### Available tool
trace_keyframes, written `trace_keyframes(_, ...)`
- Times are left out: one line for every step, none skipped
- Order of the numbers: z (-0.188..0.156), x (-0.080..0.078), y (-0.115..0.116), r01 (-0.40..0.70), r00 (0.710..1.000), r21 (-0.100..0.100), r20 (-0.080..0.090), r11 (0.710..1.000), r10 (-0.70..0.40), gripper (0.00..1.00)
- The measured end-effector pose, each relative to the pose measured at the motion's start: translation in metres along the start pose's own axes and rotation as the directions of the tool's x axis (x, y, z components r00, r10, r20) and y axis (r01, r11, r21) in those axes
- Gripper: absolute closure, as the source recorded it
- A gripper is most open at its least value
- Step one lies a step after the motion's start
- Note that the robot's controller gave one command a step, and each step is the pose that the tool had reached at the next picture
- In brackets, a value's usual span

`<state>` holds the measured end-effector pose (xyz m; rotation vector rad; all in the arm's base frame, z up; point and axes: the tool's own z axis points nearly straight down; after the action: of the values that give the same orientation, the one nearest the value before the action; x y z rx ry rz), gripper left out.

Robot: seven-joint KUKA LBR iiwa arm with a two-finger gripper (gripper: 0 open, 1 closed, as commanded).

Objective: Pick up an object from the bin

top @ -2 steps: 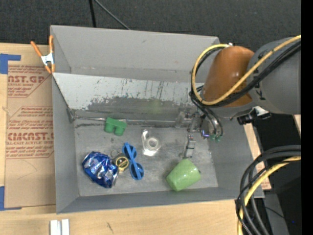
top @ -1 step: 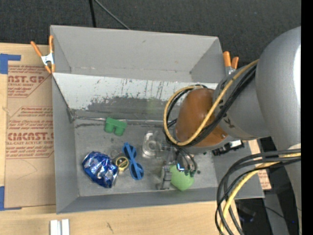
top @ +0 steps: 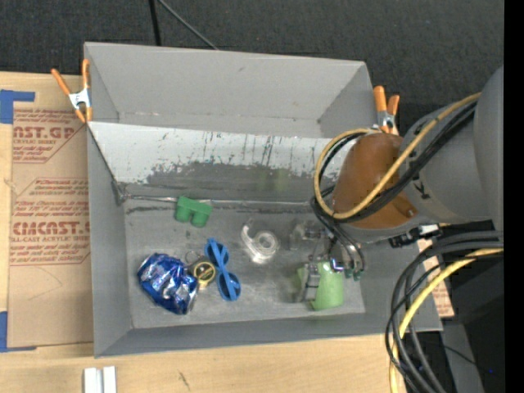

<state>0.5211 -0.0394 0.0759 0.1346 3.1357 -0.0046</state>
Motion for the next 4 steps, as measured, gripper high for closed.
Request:
trace_keyframes(0.001, 0.001, 0.004, 0.005, 1.0, -0.003, -0.002, 1.0, -0.005, 1.0)
trace_keyframes(-0.053, 0.005, -0.011, -0.479, 0.878, -0.002, -0.002, 0.878, 0.479, 1.0)
trace_keyframes(-0.052, 0.005, -0.011, -0.478, 0.878, 0.0, -0.004, 0.878, 0.478, 0.0)
trace_keyframes(-0.064, 0.027, -0.033, -0.426, 0.905, 0.001, -0.005, 0.905, 0.426, 0.0)
